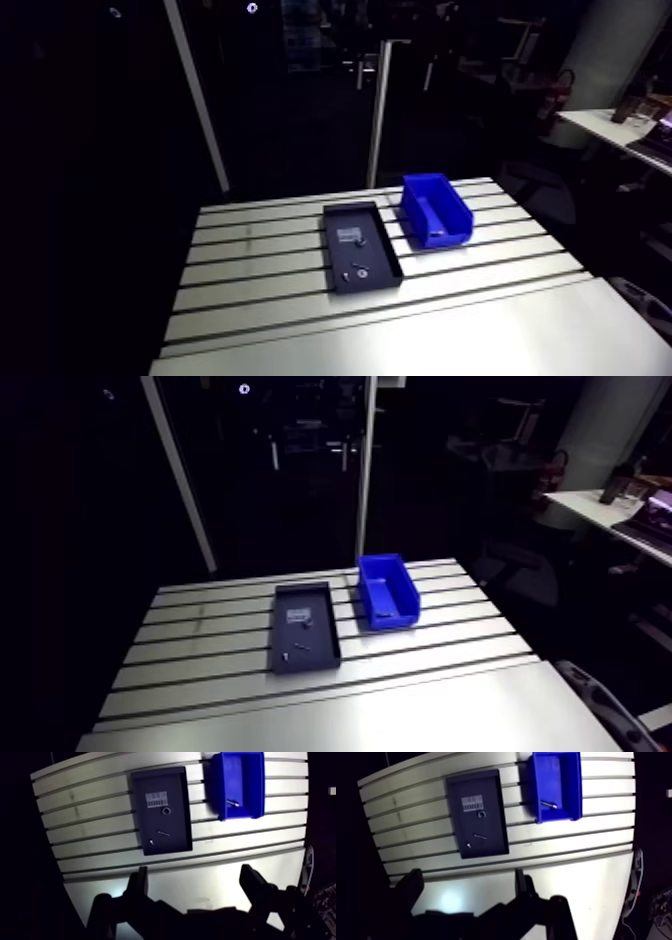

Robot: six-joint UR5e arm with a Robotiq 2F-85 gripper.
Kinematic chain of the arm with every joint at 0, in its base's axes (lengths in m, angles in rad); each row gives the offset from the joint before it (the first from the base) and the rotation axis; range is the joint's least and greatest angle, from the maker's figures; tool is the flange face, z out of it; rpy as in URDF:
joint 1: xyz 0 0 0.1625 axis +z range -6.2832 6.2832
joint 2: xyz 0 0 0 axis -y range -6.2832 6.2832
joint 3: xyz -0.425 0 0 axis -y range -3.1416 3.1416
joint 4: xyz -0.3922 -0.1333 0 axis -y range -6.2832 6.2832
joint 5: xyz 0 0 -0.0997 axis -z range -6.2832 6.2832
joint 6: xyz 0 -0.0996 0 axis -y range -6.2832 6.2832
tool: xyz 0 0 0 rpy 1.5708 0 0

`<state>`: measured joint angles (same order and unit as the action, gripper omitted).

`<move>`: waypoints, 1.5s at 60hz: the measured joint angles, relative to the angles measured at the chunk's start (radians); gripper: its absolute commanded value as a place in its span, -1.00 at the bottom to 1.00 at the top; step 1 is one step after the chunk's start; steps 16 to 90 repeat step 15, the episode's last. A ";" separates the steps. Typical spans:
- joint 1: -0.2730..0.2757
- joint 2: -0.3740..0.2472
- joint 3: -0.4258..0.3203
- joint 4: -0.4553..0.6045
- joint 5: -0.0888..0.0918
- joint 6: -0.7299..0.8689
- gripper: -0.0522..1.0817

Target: Pick up the M10 bolt from the tray and put it into the blue bin.

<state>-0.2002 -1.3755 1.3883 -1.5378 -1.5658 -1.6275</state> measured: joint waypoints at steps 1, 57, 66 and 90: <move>0.000 -0.001 0.000 0.000 0.000 0.000 -0.90; 0.001 -0.006 0.006 0.000 0.000 -0.001 -0.90; 0.001 -0.006 0.006 0.000 0.000 -0.001 -0.90; 0.001 -0.006 0.006 0.000 0.000 -0.001 -0.90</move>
